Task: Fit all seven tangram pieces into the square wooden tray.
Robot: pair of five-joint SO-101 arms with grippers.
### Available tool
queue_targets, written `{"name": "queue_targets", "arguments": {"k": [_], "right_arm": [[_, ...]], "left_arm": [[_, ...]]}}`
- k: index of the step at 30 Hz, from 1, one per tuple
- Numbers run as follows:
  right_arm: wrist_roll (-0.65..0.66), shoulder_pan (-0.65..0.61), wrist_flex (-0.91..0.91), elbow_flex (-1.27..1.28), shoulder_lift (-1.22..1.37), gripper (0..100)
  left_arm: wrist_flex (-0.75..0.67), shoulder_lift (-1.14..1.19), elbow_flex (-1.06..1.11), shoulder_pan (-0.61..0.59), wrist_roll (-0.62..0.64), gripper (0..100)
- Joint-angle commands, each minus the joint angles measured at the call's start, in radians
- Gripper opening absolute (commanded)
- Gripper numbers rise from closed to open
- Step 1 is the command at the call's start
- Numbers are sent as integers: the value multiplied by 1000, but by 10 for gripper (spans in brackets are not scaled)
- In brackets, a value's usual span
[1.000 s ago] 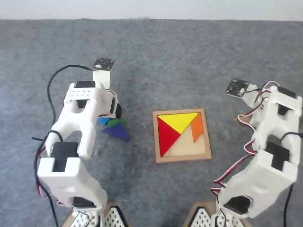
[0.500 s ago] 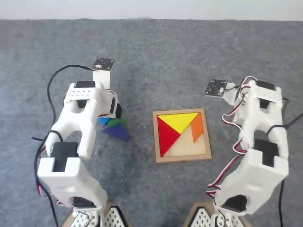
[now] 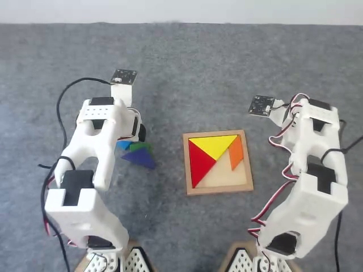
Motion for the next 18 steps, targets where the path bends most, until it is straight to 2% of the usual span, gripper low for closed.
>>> {"name": "queue_targets", "arguments": {"k": [1, 4, 10, 18], "right_arm": [[8, 36, -18, -32, -15, 117], [6, 36, -18, -32, -36, 61], [-61, 28, -8, -29, -125, 59], [-66, -13, 156, -29, -340, 59]], "left_arm": [[-11, -54, -7, 9, 11, 213], [-12, -52, -7, 12, 11, 213], [-12, -52, -7, 8, 11, 213], [-14, -52, -7, 12, 11, 213]]}}
